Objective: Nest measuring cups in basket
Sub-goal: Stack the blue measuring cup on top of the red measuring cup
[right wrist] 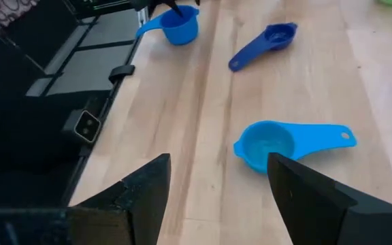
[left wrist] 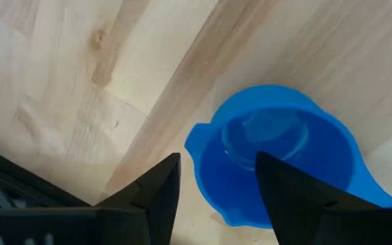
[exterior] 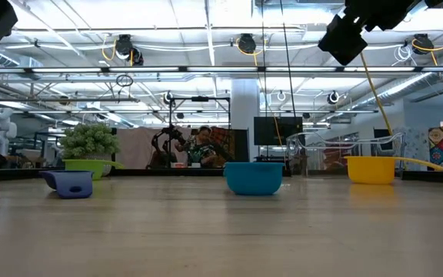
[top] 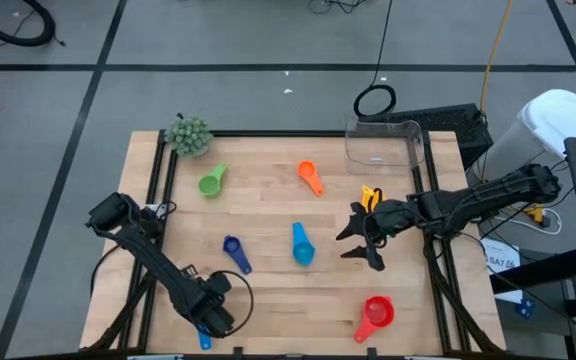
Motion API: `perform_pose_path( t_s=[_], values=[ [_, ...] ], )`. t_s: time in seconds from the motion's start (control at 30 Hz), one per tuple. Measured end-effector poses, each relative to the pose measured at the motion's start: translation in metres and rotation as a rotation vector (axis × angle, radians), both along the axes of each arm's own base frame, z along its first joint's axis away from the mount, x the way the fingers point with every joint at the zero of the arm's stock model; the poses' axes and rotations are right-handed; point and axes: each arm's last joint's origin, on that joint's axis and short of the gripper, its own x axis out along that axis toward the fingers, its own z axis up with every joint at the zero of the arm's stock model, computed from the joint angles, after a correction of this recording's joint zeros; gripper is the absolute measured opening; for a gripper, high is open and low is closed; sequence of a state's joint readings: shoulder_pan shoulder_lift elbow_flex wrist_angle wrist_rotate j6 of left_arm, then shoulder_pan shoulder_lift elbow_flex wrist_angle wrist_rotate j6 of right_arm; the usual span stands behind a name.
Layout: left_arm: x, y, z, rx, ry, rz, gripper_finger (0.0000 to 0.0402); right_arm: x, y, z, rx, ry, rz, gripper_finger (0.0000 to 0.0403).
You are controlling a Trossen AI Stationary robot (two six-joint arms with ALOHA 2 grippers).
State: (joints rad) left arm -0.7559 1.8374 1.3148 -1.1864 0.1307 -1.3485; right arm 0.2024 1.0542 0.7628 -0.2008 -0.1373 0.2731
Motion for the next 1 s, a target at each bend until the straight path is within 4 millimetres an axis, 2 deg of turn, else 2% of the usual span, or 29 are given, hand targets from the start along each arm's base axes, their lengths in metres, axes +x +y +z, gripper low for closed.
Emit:
perform_pose_path(
  t_s=[0.3,0.73,1.0],
  values=[
    [0.0,0.0,0.0,0.0,-0.002,0.009,0.0211,-0.001,0.0,-0.002,0.01,0.024,0.019,0.0235],
    [-0.005,-0.005,0.0,-0.024,0.029,0.051,0.0178,-0.004,0.0,-0.005,-0.02,0.055,0.035,0.0235],
    [-0.005,-0.001,-0.016,-0.032,0.005,0.067,0.0177,-0.004,0.0,-0.005,-0.019,0.059,0.033,0.0235]
  ],
)
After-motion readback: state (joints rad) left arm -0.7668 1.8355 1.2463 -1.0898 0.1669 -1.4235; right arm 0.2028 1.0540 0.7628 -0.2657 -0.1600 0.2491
